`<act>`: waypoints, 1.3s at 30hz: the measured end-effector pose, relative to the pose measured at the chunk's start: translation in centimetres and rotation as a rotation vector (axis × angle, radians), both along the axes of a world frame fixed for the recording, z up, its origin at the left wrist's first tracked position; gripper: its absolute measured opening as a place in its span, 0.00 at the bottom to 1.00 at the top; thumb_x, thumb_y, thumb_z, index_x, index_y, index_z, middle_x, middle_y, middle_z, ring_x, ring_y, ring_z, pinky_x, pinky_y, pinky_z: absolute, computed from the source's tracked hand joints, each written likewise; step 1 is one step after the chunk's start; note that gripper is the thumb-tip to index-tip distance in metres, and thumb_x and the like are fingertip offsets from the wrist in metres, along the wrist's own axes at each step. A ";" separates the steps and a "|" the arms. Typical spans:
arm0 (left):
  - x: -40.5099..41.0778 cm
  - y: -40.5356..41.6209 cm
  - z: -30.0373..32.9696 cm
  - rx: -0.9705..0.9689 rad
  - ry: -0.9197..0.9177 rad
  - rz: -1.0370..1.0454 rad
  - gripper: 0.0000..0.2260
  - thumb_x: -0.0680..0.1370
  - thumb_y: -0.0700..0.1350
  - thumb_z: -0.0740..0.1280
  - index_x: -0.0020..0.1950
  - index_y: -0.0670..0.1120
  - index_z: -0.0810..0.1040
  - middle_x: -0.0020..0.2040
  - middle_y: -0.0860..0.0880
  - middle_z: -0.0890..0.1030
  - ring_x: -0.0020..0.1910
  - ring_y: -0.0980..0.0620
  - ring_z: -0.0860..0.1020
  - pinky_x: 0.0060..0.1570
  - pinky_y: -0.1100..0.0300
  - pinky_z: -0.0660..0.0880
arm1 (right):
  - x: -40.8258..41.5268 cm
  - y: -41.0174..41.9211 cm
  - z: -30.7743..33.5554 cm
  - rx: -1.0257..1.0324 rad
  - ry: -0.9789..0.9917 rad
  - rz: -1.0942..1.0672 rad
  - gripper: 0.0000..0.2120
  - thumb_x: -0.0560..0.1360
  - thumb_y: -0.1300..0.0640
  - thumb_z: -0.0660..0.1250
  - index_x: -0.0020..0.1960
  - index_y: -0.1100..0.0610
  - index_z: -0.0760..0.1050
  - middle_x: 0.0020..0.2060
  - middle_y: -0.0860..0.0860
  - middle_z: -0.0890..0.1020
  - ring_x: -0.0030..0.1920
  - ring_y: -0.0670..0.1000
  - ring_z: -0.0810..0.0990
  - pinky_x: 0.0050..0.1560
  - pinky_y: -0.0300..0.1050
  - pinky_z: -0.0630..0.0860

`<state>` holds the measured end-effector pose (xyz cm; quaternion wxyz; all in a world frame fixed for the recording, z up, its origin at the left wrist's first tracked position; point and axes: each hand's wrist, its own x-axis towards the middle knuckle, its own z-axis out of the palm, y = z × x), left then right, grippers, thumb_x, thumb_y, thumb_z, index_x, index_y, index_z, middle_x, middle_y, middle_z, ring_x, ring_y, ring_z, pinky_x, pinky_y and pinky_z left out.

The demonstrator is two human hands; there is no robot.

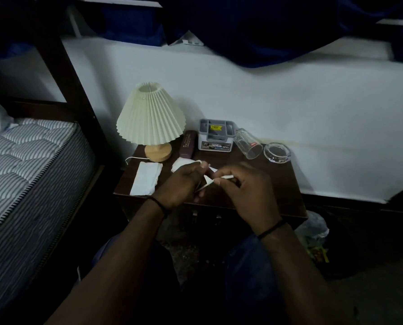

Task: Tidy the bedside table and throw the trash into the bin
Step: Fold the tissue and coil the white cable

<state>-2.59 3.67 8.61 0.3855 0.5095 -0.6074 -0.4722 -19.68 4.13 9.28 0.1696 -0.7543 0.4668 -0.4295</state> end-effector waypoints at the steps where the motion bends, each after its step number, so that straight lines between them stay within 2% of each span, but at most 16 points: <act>1: -0.2 0.1 0.2 0.000 -0.049 -0.020 0.25 0.84 0.58 0.49 0.41 0.51 0.81 0.27 0.44 0.75 0.25 0.50 0.72 0.32 0.58 0.70 | -0.1 0.0 -0.1 0.002 -0.022 -0.006 0.05 0.69 0.62 0.74 0.44 0.54 0.84 0.40 0.45 0.82 0.39 0.35 0.77 0.45 0.25 0.68; 4: -0.6 0.5 1.0 0.095 -0.194 -0.114 0.38 0.79 0.67 0.40 0.37 0.43 0.80 0.25 0.47 0.72 0.25 0.50 0.71 0.32 0.59 0.70 | 0.1 0.1 -0.3 -0.017 -0.039 -0.008 0.06 0.70 0.62 0.74 0.46 0.55 0.83 0.41 0.46 0.82 0.39 0.39 0.77 0.45 0.29 0.71; 6: -0.9 0.9 1.3 0.179 -0.196 -0.146 0.42 0.77 0.68 0.37 0.35 0.40 0.78 0.23 0.47 0.70 0.24 0.49 0.70 0.28 0.62 0.69 | 0.2 0.0 -0.6 -0.010 -0.071 0.008 0.06 0.70 0.62 0.74 0.47 0.55 0.83 0.43 0.47 0.83 0.42 0.41 0.79 0.47 0.33 0.74; 9: -0.9 1.1 1.3 0.241 -0.037 -0.225 0.41 0.77 0.69 0.36 0.30 0.41 0.74 0.21 0.46 0.66 0.21 0.48 0.65 0.27 0.60 0.68 | 0.2 0.0 -1.2 0.116 -0.197 0.026 0.05 0.71 0.61 0.73 0.47 0.54 0.83 0.43 0.46 0.85 0.45 0.45 0.82 0.50 0.39 0.76; 12: -0.5 0.6 0.6 0.283 0.145 -0.300 0.38 0.75 0.72 0.42 0.28 0.42 0.72 0.22 0.43 0.68 0.22 0.46 0.66 0.30 0.56 0.67 | 0.6 0.1 -1.6 0.279 -0.373 0.069 0.05 0.73 0.63 0.71 0.45 0.53 0.81 0.42 0.47 0.85 0.46 0.46 0.83 0.50 0.40 0.77; 14: -0.5 0.5 0.3 0.324 0.265 -0.215 0.32 0.78 0.67 0.53 0.29 0.43 0.76 0.26 0.42 0.73 0.27 0.45 0.70 0.33 0.55 0.69 | 0.6 -0.3 -2.1 0.330 -0.439 0.056 0.07 0.74 0.63 0.71 0.44 0.51 0.79 0.42 0.49 0.85 0.45 0.46 0.83 0.49 0.40 0.77; 15: -0.5 0.5 0.3 0.322 0.336 -0.167 0.26 0.80 0.59 0.58 0.31 0.44 0.78 0.28 0.43 0.75 0.29 0.45 0.72 0.35 0.55 0.71 | 0.5 -0.6 -2.3 0.352 -0.469 0.039 0.07 0.74 0.62 0.70 0.44 0.50 0.78 0.42 0.50 0.85 0.45 0.47 0.83 0.49 0.41 0.77; 17: -0.5 0.6 0.3 0.245 0.388 -0.123 0.16 0.81 0.43 0.61 0.34 0.43 0.79 0.29 0.46 0.75 0.28 0.50 0.72 0.34 0.59 0.75 | 0.1 -1.1 -2.7 0.399 -0.537 0.009 0.06 0.74 0.61 0.69 0.44 0.50 0.76 0.42 0.52 0.85 0.43 0.50 0.83 0.46 0.45 0.78; 18: -0.5 0.7 0.4 0.215 0.397 -0.123 0.13 0.80 0.39 0.61 0.36 0.42 0.76 0.27 0.47 0.72 0.26 0.51 0.70 0.31 0.61 0.74 | 0.0 -1.2 -2.8 0.426 -0.571 -0.002 0.07 0.75 0.63 0.68 0.44 0.51 0.76 0.40 0.53 0.84 0.40 0.49 0.82 0.42 0.44 0.78; 20: -0.5 0.6 0.7 0.202 0.433 -0.117 0.10 0.80 0.38 0.61 0.38 0.41 0.71 0.27 0.47 0.65 0.24 0.52 0.65 0.27 0.61 0.71 | -0.1 -1.2 -2.7 0.467 -0.611 -0.011 0.08 0.76 0.66 0.66 0.43 0.54 0.76 0.36 0.51 0.83 0.34 0.47 0.79 0.35 0.39 0.74; 22: -0.4 0.5 0.7 0.243 0.494 -0.152 0.10 0.78 0.42 0.62 0.37 0.42 0.69 0.28 0.48 0.62 0.24 0.51 0.61 0.27 0.60 0.69 | -0.1 -1.1 -2.4 0.433 -0.623 -0.036 0.08 0.77 0.65 0.65 0.44 0.54 0.76 0.33 0.50 0.82 0.31 0.45 0.78 0.33 0.38 0.74; 25: -0.2 0.5 0.6 0.326 0.515 -0.181 0.11 0.78 0.44 0.61 0.37 0.43 0.69 0.27 0.49 0.61 0.22 0.53 0.60 0.26 0.60 0.64 | 0.0 -0.9 -1.8 0.233 -0.574 -0.079 0.07 0.78 0.59 0.64 0.48 0.48 0.78 0.40 0.49 0.84 0.39 0.46 0.82 0.42 0.43 0.78; 28: -0.3 0.4 0.4 0.383 0.511 -0.168 0.13 0.80 0.46 0.59 0.37 0.44 0.68 0.26 0.51 0.60 0.21 0.54 0.59 0.25 0.62 0.63 | 0.3 -0.1 -1.1 0.183 -0.505 0.036 0.10 0.77 0.57 0.67 0.57 0.50 0.80 0.50 0.47 0.85 0.51 0.48 0.84 0.54 0.43 0.79; 33: -0.1 0.3 0.7 0.467 0.533 -0.149 0.19 0.81 0.52 0.54 0.33 0.46 0.66 0.23 0.52 0.59 0.18 0.56 0.57 0.23 0.65 0.61 | 0.5 0.0 -1.6 0.098 -0.122 0.130 0.21 0.73 0.60 0.70 0.66 0.53 0.77 0.58 0.46 0.83 0.57 0.46 0.82 0.61 0.44 0.76; 37: 0.3 0.3 0.8 0.553 0.518 -0.245 0.22 0.78 0.58 0.54 0.27 0.48 0.65 0.21 0.52 0.59 0.16 0.56 0.57 0.23 0.64 0.59 | 0.7 -0.1 -1.7 0.071 -0.047 0.143 0.25 0.70 0.63 0.69 0.67 0.56 0.75 0.65 0.47 0.78 0.66 0.44 0.75 0.68 0.40 0.69; 39: 0.5 0.1 0.7 0.578 0.503 -0.269 0.24 0.79 0.59 0.52 0.26 0.48 0.64 0.20 0.52 0.58 0.16 0.55 0.57 0.22 0.65 0.60 | 0.8 -0.1 -1.7 0.068 0.003 0.142 0.24 0.70 0.62 0.69 0.66 0.56 0.76 0.65 0.48 0.78 0.67 0.43 0.74 0.68 0.36 0.68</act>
